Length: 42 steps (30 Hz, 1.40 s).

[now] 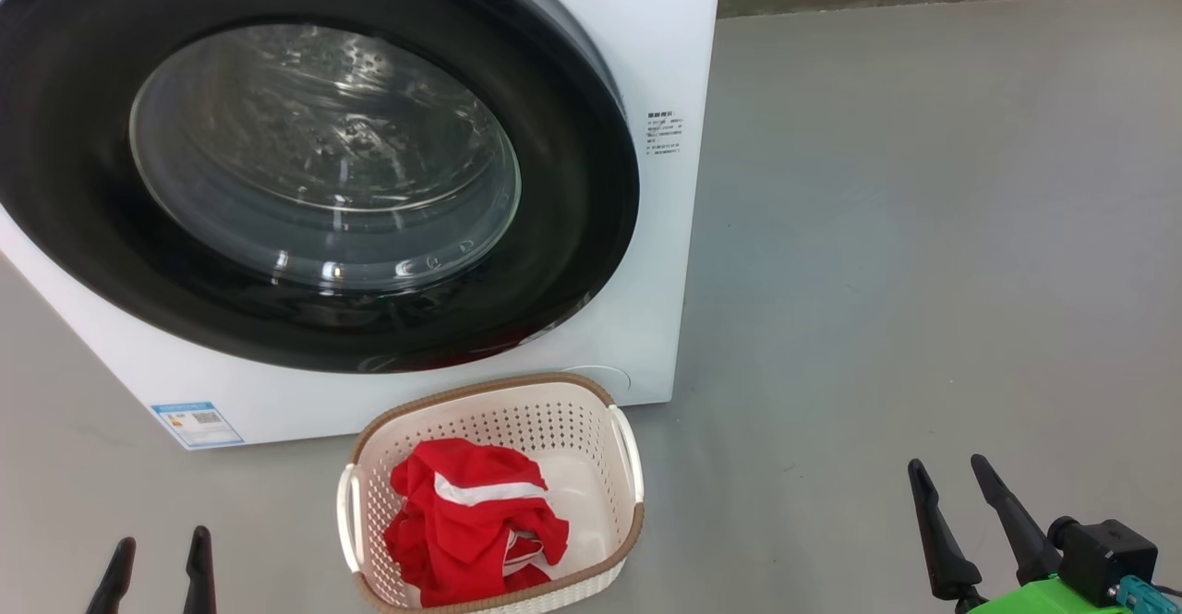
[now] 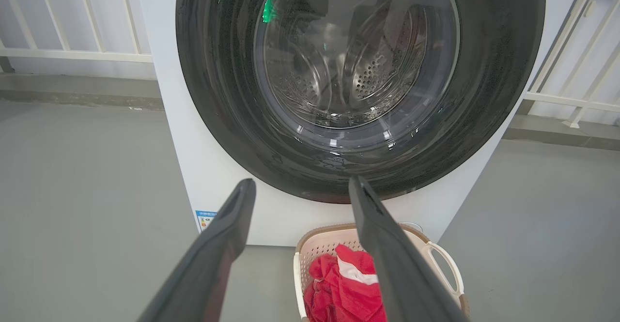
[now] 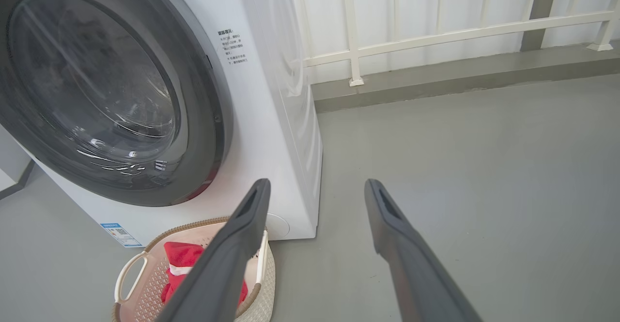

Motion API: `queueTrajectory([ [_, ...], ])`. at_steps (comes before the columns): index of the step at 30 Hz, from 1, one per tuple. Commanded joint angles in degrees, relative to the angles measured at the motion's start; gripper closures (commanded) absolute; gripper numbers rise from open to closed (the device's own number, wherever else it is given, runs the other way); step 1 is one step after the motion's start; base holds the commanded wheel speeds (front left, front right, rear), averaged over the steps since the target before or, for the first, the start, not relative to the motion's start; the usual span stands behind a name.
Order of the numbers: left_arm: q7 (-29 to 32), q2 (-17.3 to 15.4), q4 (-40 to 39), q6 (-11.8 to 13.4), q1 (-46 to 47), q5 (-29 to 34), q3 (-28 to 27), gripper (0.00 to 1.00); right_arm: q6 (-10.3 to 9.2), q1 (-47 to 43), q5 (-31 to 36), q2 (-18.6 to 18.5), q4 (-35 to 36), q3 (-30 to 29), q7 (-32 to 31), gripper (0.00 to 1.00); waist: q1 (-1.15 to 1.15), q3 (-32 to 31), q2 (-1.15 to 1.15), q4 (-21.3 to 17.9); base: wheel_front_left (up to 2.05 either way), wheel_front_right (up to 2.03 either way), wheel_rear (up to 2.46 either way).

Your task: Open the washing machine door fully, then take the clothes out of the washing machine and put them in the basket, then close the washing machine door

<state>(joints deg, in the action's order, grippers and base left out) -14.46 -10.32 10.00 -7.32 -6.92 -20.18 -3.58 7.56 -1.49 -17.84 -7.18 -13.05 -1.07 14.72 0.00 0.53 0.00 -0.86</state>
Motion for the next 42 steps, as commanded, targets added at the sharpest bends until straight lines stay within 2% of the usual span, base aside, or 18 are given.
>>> queueTrajectory([
  [1, -0.54, -1.01, -1.48, -0.17, 0.94, 0.14, -2.28, 0.00, -0.08, -0.03, -0.41, -0.71, 1.40, 1.29, 0.28, 0.00, 0.00, -0.02, 0.00, -0.02, 0.00, 0.00, 0.00],
  [12, -0.54, -0.99, -1.58, -0.17, 0.96, -0.16, -2.33, 0.00, -0.08, 0.03, -0.38, -0.79, 1.48, 1.36, 0.28, 0.00, 0.00, 0.05, 0.00, -0.02, 0.00, 0.00, 0.00],
  [13, 0.00, 0.03, -0.10, 0.00, -0.09, -0.15, -0.08, 1.00, 0.00, 0.00, -0.01, -0.01, 0.02, 0.05, 0.00, 1.00, 0.00, 0.05, 0.00, -0.03, 0.00, 0.00, 0.00],
  [21, 0.79, 2.44, 2.76, 0.01, 0.13, -1.64, 0.49, 1.00, 0.01, 0.06, -1.54, 0.91, -3.09, 0.19, -0.50, 1.00, 0.01, 0.05, 0.00, -0.01, 0.00, 0.00, 0.00],
  [25, 1.48, 2.60, 2.73, 0.00, 0.50, -3.94, 0.36, 1.00, 0.01, 0.25, -3.94, 1.02, -2.95, 0.01, -1.18, 1.00, 0.13, -0.09, 0.00, 0.02, 0.00, 0.00, 0.00],
  [29, 2.13, 2.76, 2.79, 0.00, 0.90, -6.24, 0.26, 1.00, 0.00, 0.48, -6.32, 1.13, -2.91, -0.17, -1.86, 1.00, 0.02, -0.02, 0.00, 0.05, 0.00, 0.00, 0.00],
  [36, 3.26, 3.05, 2.89, -0.01, 1.70, -10.25, 0.08, 1.00, 0.00, 0.98, -10.46, 1.32, -2.82, -0.49, -3.03, 1.00, 0.01, 0.00, 0.00, 0.10, 0.00, 0.00, 0.00],
  [41, 4.24, 3.29, 2.96, -0.02, 2.34, -13.70, -0.09, 1.00, -0.01, 1.36, -14.02, 1.49, -2.73, -0.78, -4.05, 1.00, 0.00, -0.02, 0.00, 0.14, 0.00, 0.00, 0.00],
  [42, 5.40, 3.58, 3.03, -0.03, 3.09, -17.74, -0.29, 1.00, -0.01, 1.80, -18.20, 1.68, -2.61, -1.11, -5.25, 1.00, 0.00, -0.04, 0.00, 0.19, 0.00, 0.00, 0.00],
])
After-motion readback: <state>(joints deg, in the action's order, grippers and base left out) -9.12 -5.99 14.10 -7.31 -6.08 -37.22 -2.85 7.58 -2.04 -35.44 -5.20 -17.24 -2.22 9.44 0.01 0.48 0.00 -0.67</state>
